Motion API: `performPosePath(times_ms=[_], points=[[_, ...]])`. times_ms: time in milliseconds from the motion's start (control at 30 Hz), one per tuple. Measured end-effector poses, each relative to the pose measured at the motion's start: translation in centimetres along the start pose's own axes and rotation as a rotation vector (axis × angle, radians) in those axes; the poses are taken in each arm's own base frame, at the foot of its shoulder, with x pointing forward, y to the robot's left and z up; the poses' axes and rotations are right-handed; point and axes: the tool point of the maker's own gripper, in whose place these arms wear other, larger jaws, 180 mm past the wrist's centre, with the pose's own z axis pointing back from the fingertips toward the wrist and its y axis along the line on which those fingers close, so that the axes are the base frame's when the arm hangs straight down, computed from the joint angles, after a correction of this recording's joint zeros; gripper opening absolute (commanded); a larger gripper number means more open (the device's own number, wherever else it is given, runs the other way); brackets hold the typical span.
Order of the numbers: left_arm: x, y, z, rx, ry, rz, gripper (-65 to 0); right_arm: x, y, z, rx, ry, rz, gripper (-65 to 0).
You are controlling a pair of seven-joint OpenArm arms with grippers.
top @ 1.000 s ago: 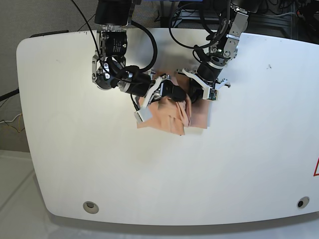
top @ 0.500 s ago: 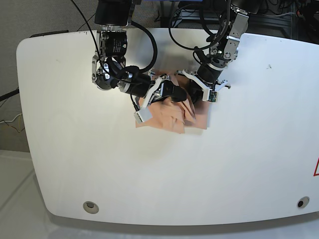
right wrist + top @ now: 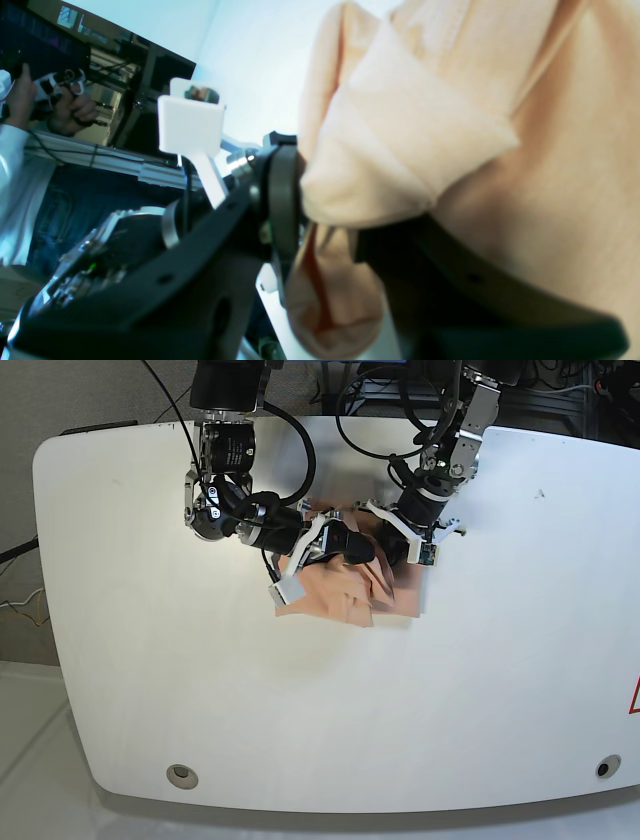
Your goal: Fold the T-shirt properly
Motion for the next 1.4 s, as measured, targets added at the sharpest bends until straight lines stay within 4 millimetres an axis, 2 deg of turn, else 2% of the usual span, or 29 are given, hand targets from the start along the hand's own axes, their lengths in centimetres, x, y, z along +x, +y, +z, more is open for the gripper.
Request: performPosePath(times_ms=[267, 400, 833, 1033, 1400], points=[[0.0, -0.1, 0.0, -0.003, -0.001, 0.0, -47.4, 0.0, 0.0, 0.0, 0.0, 0.0, 0.0, -51.9], [0.1, -0.1, 0.0, -0.006, -0.003, -0.001, -43.3, 0.0, 0.0, 0.0, 0.0, 0.0, 0.0, -51.9], [0.9, 0.0, 0.4, 0.006, 0.003, -0.003, -43.5, 0.0, -0.3, 0.0, -0.016, -0.002, -0.049, -53.8], [1.9, 0.6, 1.0, 0.033, -0.008, -0.003, -43.5, 0.0, -0.3, 0.0, -0.016, -0.002, -0.049, -55.0], [4.2, -0.1, 1.3, 0.013, -0.067, -0.007, -43.5, 0.0, -0.3, 0.0, -0.016, -0.002, -0.049, -55.0]])
